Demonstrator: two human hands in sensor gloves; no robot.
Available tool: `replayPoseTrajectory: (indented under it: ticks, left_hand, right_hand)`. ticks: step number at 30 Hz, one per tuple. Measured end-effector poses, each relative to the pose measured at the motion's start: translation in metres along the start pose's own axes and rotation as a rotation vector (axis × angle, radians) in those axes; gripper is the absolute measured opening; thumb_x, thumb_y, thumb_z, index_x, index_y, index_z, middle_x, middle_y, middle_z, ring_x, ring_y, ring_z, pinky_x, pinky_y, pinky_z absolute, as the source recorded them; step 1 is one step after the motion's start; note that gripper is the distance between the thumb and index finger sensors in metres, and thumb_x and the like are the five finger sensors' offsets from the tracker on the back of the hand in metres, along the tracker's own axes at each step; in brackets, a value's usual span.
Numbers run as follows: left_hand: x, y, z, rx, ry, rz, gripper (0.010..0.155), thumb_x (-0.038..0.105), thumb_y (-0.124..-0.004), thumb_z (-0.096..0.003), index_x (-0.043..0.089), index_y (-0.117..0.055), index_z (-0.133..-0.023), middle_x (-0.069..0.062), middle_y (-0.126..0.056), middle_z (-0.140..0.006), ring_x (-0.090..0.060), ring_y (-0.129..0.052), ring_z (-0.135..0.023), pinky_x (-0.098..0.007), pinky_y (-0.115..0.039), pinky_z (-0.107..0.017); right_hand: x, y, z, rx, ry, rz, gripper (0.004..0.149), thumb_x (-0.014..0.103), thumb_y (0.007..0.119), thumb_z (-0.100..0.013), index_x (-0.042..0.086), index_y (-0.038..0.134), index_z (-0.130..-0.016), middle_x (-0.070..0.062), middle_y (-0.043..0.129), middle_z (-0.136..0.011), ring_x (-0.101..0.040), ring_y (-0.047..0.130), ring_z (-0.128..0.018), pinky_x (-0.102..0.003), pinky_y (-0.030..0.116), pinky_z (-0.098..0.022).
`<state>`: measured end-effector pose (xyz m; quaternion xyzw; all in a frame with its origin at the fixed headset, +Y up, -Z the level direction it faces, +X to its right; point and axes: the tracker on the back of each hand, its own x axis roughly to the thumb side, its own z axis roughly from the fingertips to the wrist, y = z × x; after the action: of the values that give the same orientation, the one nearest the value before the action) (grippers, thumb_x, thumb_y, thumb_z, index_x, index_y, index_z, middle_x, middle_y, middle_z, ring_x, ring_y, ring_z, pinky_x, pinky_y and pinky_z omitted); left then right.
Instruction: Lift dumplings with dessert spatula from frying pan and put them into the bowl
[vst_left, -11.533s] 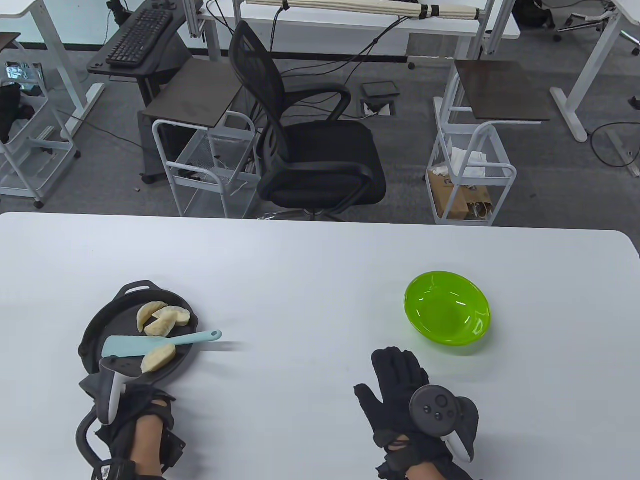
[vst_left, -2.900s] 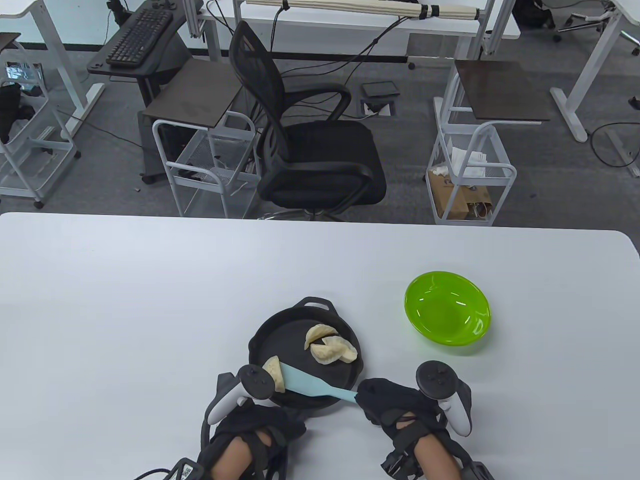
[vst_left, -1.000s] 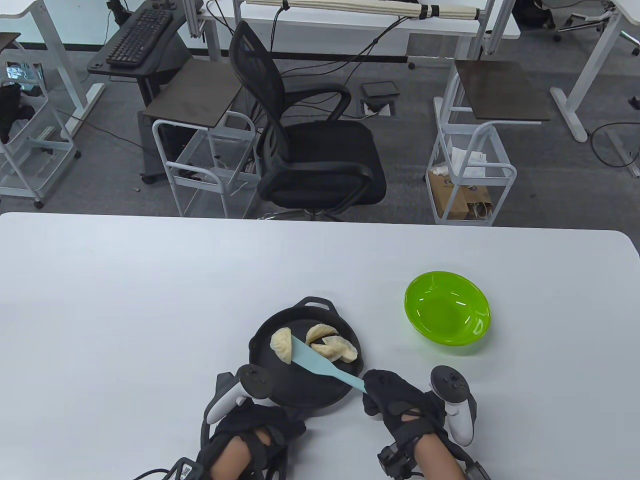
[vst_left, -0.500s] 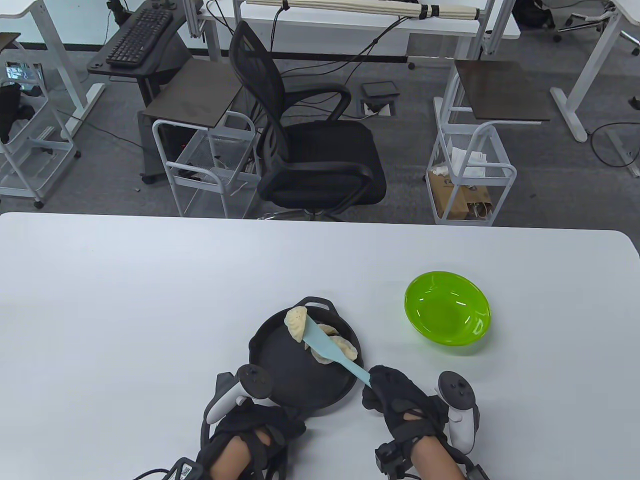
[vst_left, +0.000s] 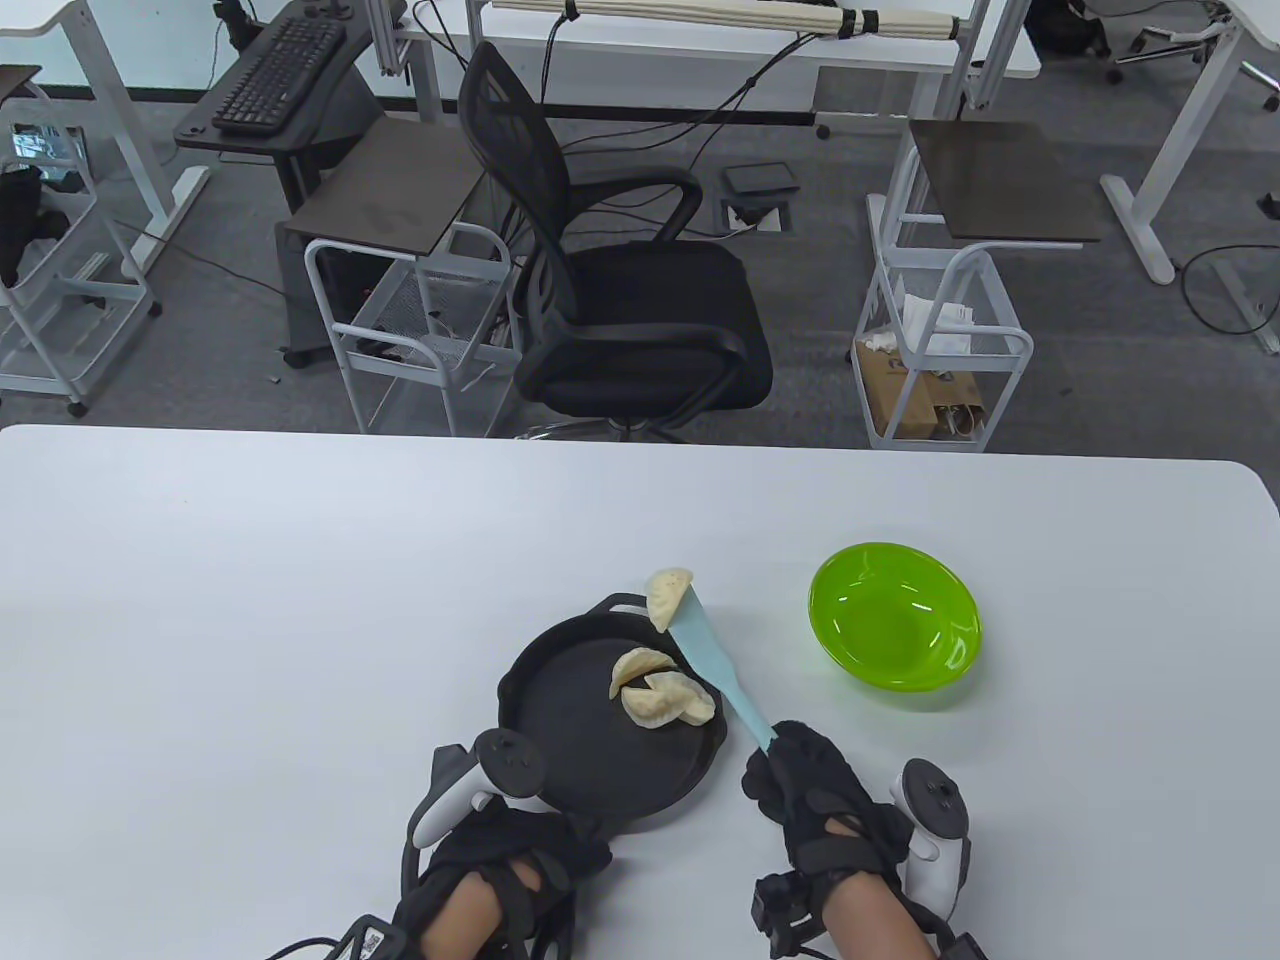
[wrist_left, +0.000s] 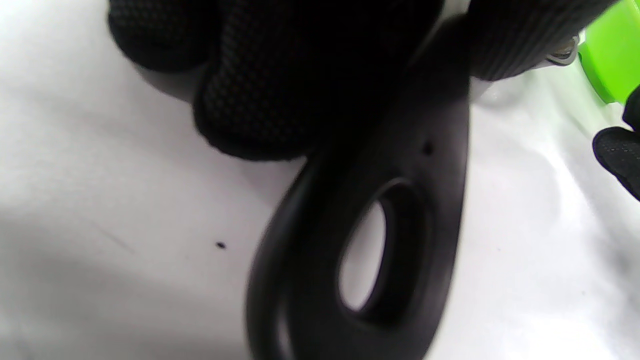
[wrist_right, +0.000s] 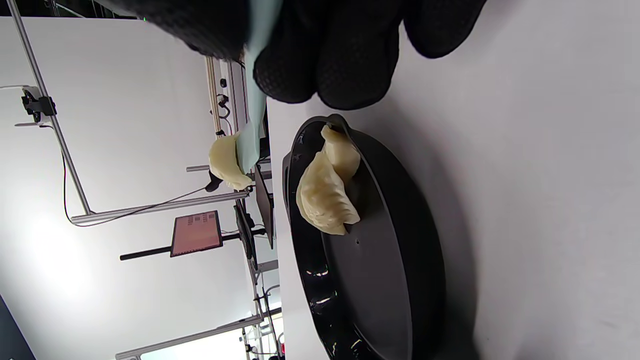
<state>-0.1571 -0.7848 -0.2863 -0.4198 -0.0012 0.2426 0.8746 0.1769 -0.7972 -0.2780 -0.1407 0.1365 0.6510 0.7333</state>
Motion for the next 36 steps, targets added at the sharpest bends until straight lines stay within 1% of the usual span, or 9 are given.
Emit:
replayPoseTrajectory:
  ticks: [12, 19, 36]
  left_hand:
    - [0.0, 0.0, 0.0, -0.001, 0.0, 0.002, 0.064, 0.067, -0.075, -0.0469, 0.021, -0.071, -0.091, 0.006, -0.107, -0.055, -0.021, -0.103, -0.04, -0.047, -0.077, -0.048]
    - [0.0, 0.0, 0.0, -0.002, 0.0, 0.003, 0.064, 0.067, -0.075, -0.0469, 0.021, -0.071, -0.091, 0.006, -0.107, -0.055, -0.021, -0.103, -0.04, -0.047, -0.077, -0.048]
    - [0.0, 0.0, 0.0, -0.001, 0.0, 0.002, 0.064, 0.067, -0.075, -0.0468, 0.021, -0.071, -0.091, 0.006, -0.107, -0.055, -0.021, -0.103, -0.04, -0.047, -0.077, -0.048]
  right_hand:
    - [-0.001, -0.01, 0.006, -0.135, 0.003, -0.086, 0.062, 0.039, 0.064, -0.06, 0.014, 0.03, -0.106, -0.004, 0.062, -0.099, -0.033, 0.071, -0.085, -0.057, 0.05, -0.075]
    - [-0.001, -0.014, 0.009, -0.198, -0.012, -0.092, 0.063, 0.039, 0.063, -0.06, 0.015, 0.026, -0.106, -0.004, 0.059, -0.101, -0.032, 0.071, -0.085, -0.056, 0.05, -0.076]
    - [0.003, -0.025, 0.012, -0.264, -0.057, -0.15, 0.063, 0.039, 0.061, -0.06, 0.015, 0.024, -0.106, -0.005, 0.056, -0.102, -0.032, 0.07, -0.086, -0.056, 0.049, -0.076]
